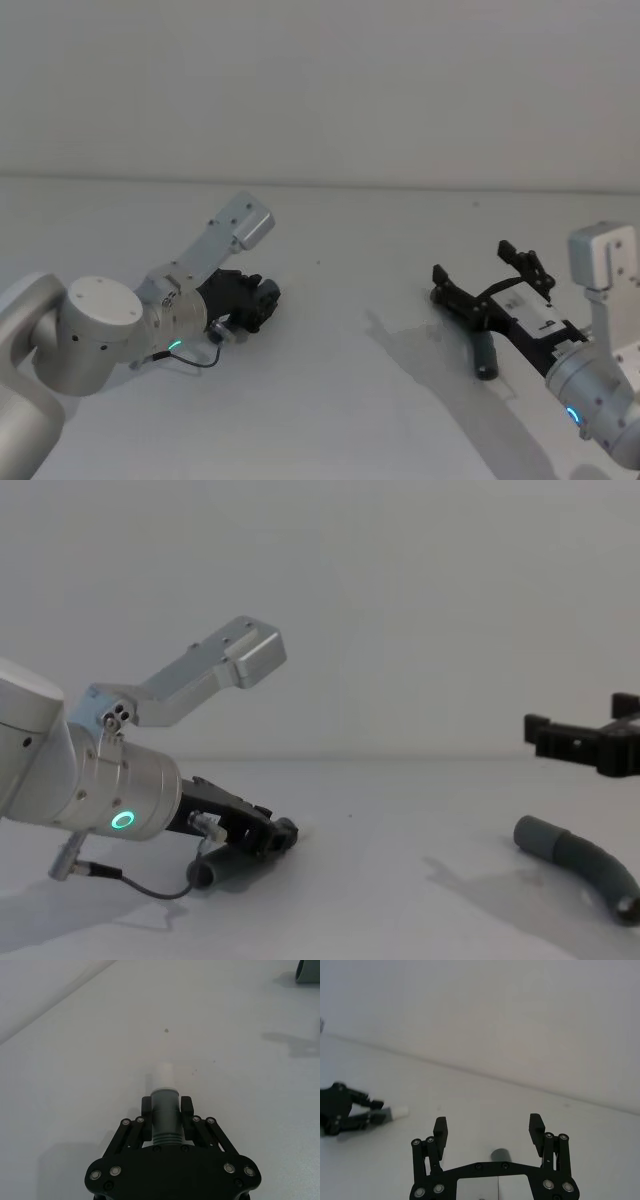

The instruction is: Use both hands to pick up one end of the pipe from the table, align the ends, and insert them.

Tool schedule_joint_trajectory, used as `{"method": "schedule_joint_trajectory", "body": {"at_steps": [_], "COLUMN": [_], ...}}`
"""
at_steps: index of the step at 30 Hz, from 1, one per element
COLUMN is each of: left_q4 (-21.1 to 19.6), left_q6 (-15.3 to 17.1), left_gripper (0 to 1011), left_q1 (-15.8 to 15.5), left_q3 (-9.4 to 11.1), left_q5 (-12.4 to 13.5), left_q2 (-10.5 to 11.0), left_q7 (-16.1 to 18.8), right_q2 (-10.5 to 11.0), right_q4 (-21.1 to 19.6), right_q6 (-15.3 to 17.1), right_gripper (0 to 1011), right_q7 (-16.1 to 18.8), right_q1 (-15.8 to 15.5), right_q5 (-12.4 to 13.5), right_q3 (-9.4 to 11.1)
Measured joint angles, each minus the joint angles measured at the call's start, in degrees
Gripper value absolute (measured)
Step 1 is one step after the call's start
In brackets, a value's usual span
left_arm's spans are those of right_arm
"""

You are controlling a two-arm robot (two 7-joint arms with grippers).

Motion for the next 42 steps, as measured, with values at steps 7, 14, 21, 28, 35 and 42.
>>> {"method": "schedule_joint_trajectory", "body": {"at_steps": [7, 14, 21, 28, 35, 42], "left_q4": [0.0, 0.0, 0.0, 0.0, 0.0, 0.0], "left_q6": [0.0, 0.0, 0.0, 0.0, 0.0, 0.0], "left_gripper": [330, 330, 330, 330, 330, 330], "left_q1": [0.0, 0.0, 0.0, 0.0, 0.0, 0.0], "left_q3": [0.0, 0.0, 0.0, 0.0, 0.0, 0.0], "left_q5": [0.0, 0.0, 0.0, 0.0, 0.0, 0.0], "left_q2": [0.0, 0.0, 0.0, 0.0, 0.0, 0.0], "left_q7": [0.0, 0.0, 0.0, 0.0, 0.0, 0.0], "right_q2": [1.7, 2.6, 3.0, 3.8, 4.7, 5.7], "right_q4": [1.7, 4.8, 7.0, 7.6, 7.5, 7.3], "right_q6": [6.0, 12.5, 16.8, 19.5, 21.1, 22.0], "right_gripper": [1001, 1001, 1001, 1001, 1001, 1001], "right_q7": [3.5, 6.1, 7.4, 8.2, 9.2, 10.8], "right_q1": [3.8, 8.4, 11.1, 12.0, 11.9, 11.6], "right_q5": [-0.9, -1.8, -2.1, -1.9, -1.6, -1.3], "right_q3": [-2.0, -3.7, -3.8, -2.8, -1.8, -1.6]}}
